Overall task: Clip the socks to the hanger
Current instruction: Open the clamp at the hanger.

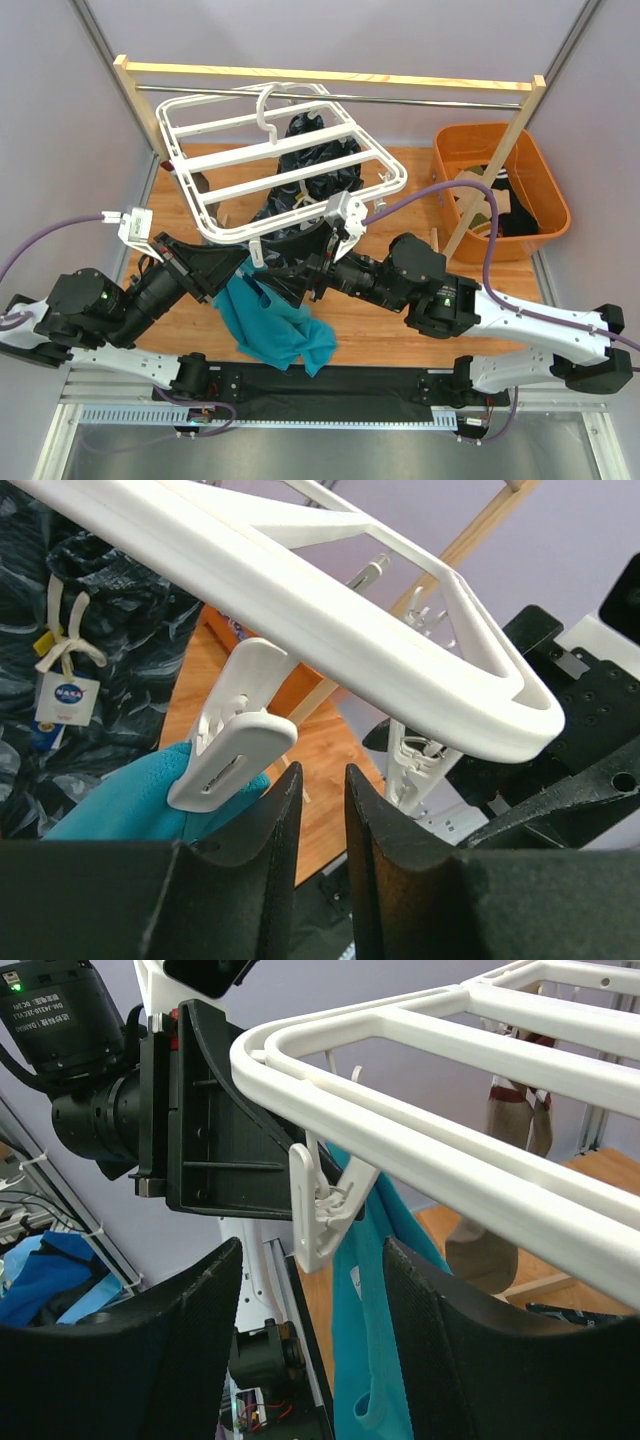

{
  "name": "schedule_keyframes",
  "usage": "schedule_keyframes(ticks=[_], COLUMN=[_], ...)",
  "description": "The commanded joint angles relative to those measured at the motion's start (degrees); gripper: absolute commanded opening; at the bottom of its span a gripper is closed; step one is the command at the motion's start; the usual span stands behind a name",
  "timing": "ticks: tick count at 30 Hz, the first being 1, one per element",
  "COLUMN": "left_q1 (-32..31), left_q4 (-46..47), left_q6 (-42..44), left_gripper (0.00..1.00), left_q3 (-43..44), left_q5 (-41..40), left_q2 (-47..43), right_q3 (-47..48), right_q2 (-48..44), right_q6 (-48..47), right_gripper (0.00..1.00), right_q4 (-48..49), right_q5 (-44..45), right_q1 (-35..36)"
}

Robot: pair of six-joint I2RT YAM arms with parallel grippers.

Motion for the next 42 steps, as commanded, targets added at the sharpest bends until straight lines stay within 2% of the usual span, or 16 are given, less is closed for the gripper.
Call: schedule_keyframes(ticks=[1,10,18,23,37,42], left_q1=[-0.1,-0.1,-0.1,-0.1,-0.1,-0.1], left_q4=[-4.7,-6.7,-7.5,-8.3,-4.4,-4.6], left_q6=[0.0,-1.2,-2.9,-4.1,-0.9,-0.4], left_gripper=[0.3,0.24,0.23,0.22,0.23,0.23], left_q3=[3.0,2.4,1.7,1.4,1.5,2.6], left_q5=[-2.4,-3.5,-3.9,-4.0,-3.9,-4.2], left_q2=[1.7,0.1,-1.1,-1.5,0.8,3.8], right_q3=[-0.2,2.8,1.8,2.9,-2.4,-5.9], right_q2=[0.0,3.9,6.7,8.4,0.9,-2.7], right_q6=[0.0,-2.8,-3.2,-3.8,-0.4,2.6], right_gripper=[0.62,0.68,0.57,0.55,0.55,0.64], right_q4=[5.2,5.9,14.5,14.7,16.5,16.1], right_q5=[1.0,5.4,9.5,9.9,18.7,17.6], right_q1=[-0.2,0.0,0.1,0.2,0.9,0.9])
